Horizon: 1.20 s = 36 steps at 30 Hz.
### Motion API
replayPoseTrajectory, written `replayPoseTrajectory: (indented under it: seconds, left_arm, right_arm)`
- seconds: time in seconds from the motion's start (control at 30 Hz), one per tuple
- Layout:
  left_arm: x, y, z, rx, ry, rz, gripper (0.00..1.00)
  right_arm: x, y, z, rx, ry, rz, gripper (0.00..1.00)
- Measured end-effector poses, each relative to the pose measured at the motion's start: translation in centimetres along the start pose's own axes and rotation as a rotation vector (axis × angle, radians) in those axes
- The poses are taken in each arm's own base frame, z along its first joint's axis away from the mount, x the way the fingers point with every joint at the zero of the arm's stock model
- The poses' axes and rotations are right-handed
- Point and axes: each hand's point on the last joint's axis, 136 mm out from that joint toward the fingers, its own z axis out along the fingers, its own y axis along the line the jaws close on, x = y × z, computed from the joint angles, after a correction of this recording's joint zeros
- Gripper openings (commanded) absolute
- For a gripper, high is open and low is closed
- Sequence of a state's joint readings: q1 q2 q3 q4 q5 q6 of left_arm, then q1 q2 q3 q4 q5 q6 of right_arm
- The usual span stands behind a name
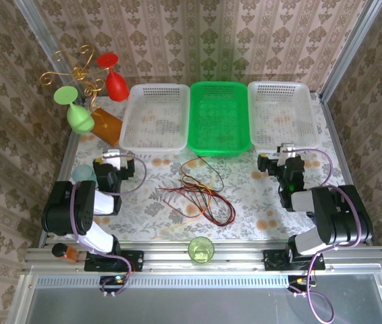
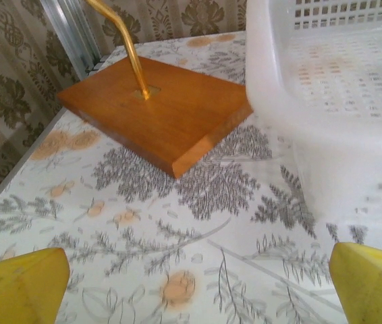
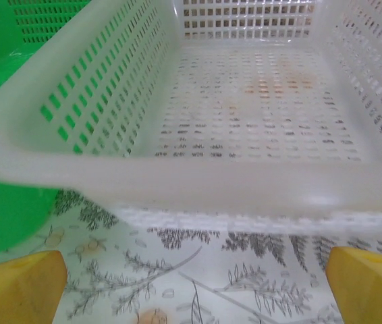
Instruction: Untangle the cables
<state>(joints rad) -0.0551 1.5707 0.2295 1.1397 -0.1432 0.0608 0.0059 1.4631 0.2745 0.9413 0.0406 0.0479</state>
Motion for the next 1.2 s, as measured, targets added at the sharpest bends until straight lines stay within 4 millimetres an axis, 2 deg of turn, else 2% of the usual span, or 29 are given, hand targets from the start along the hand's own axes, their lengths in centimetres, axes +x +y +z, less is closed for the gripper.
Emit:
replayPoseTrajectory:
  seconds: [0.1, 0.23, 0.33, 0.47, 0.53, 0.63, 0.7, 0.8, 0.93, 1.07, 1.2]
  left_arm:
    - [-0.5, -0.2, -1.0, 0.000, -0.026, 0.013, 1.00]
    - [-4.2, -0.8, -2.3, 0.014, -0.133, 0.022, 1.00]
    - [-6.0, 0.0, -3.3, -0.022, -0.159, 0.017, 1.00]
    - [-6.5, 0.9, -4.4, -0.050, -0.107, 0.026, 1.00]
    - [-6.4, 0.8, -5.0, -0.041, -0.071, 0.031, 0.99]
    - [-6.5, 0.4, -6.2, -0.014, -0.018, 0.030, 0.97]
    - [-6.8, -0.6, -7.1, 0.028, 0.014, 0.030, 0.95]
    - [-6.9, -3.2, -8.4, 0.142, 0.088, 0.066, 0.97]
    - [-6.0, -6.8, -10.6, 0.282, 0.187, 0.141, 0.97]
    - [-5.4, -8.4, -12.6, 0.364, 0.264, 0.191, 0.92]
    - [-6.9, -10.2, -14.3, 0.417, 0.337, 0.171, 0.86]
  right_arm:
    - [-1.2, 0.0, -0.8, -0.002, -0.031, 0.001, 1.00]
    - [-4.5, 0.2, -2.6, -0.005, -0.110, 0.003, 1.00]
    - [-5.6, 0.0, -3.8, 0.020, -0.130, 0.000, 1.00]
    - [-6.0, -1.3, -5.4, 0.101, -0.121, 0.015, 1.00]
    - [-6.0, -2.6, -6.4, 0.175, -0.098, 0.067, 1.00]
    - [-6.8, -4.2, -7.6, 0.274, -0.038, 0.162, 1.00]
    - [-7.7, -4.3, -8.4, 0.294, -0.017, 0.210, 1.00]
    - [-8.2, -3.1, -9.6, 0.270, 0.028, 0.261, 1.00]
    - [-7.0, -0.6, -11.1, 0.209, 0.136, 0.294, 1.00]
    - [-5.2, 1.9, -12.3, 0.139, 0.261, 0.311, 1.00]
    - [-3.4, 4.2, -12.8, 0.076, 0.398, 0.308, 1.00]
